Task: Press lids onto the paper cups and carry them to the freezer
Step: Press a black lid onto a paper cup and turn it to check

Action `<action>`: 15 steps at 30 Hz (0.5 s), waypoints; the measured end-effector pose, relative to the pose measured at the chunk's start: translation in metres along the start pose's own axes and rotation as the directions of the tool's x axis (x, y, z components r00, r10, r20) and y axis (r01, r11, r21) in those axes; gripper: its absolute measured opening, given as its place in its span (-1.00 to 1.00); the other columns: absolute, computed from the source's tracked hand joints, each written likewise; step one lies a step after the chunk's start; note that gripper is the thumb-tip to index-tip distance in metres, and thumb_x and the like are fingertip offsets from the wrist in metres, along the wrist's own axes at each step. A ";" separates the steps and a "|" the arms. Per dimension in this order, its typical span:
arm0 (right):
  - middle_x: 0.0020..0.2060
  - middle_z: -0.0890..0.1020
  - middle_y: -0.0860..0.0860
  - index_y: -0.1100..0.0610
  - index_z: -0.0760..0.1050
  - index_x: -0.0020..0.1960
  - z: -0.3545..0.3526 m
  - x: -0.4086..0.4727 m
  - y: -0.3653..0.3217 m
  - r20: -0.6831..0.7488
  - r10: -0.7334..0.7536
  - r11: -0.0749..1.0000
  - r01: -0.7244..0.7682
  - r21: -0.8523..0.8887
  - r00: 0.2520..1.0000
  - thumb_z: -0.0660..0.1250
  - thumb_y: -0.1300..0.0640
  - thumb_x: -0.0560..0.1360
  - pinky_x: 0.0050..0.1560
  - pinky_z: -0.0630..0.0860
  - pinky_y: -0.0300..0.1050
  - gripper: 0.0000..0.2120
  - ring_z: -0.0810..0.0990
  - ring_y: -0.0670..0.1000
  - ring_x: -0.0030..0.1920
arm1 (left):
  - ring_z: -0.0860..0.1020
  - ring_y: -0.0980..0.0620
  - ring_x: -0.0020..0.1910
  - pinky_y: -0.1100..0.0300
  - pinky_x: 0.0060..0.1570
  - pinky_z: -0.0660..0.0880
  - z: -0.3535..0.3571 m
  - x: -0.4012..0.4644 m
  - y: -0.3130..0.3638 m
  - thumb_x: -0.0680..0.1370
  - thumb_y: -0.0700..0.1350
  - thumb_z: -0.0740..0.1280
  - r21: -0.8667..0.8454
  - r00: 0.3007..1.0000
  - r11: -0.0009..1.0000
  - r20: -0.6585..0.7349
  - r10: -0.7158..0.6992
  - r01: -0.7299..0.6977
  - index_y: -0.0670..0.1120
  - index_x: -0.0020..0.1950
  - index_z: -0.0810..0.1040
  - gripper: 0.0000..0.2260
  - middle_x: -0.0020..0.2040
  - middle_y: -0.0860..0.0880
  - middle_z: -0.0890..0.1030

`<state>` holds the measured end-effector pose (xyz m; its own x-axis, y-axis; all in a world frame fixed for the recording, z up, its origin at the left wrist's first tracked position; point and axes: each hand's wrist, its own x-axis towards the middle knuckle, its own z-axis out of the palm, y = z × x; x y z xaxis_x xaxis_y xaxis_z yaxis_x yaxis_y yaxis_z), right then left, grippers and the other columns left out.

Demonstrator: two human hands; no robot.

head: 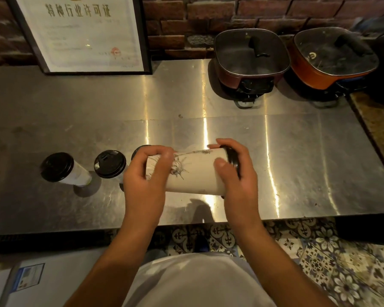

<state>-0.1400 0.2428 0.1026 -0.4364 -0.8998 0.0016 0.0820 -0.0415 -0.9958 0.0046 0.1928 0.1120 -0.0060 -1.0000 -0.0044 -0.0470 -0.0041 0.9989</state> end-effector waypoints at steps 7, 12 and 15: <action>0.18 0.60 0.00 0.02 0.55 0.25 -0.009 0.003 0.004 0.111 -0.177 0.962 0.196 -0.190 0.978 0.31 0.02 0.49 0.04 0.57 -0.18 -0.66 0.60 -0.03 0.14 | 0.63 0.00 0.02 0.06 -0.09 0.57 -0.002 0.003 -0.005 0.59 0.09 0.38 -0.141 0.899 0.891 0.141 -0.414 0.432 0.01 0.01 0.65 -0.82 -0.06 0.03 0.68; 0.00 0.70 0.03 -0.01 0.66 0.10 -0.013 0.017 -0.005 0.122 0.453 0.873 -0.467 0.139 0.883 0.31 0.03 0.58 -0.42 0.44 -0.20 -0.81 0.64 -0.04 -0.18 | 0.59 0.09 0.20 0.32 0.05 0.55 -0.016 -0.004 -0.012 0.51 0.03 0.43 0.206 0.910 0.924 0.338 0.241 -0.322 0.08 0.15 0.57 -0.77 0.18 0.08 0.61; -0.11 0.68 -0.02 -0.02 0.69 0.04 -0.013 0.017 -0.003 0.120 0.516 0.835 -0.529 0.151 0.848 0.27 0.07 0.60 -0.39 0.41 -0.15 -0.80 0.63 0.01 -0.19 | 0.56 0.12 0.22 0.36 0.06 0.54 -0.024 -0.004 -0.016 0.51 0.08 0.43 0.311 0.866 0.853 0.420 0.272 -0.419 0.13 0.21 0.57 -0.72 0.22 0.14 0.58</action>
<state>-0.1594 0.2335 0.1043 -0.2202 -0.8368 -0.5012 0.4342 0.3761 -0.8186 0.0296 0.1972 0.0968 -0.4380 -0.8642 0.2477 -0.3485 0.4172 0.8393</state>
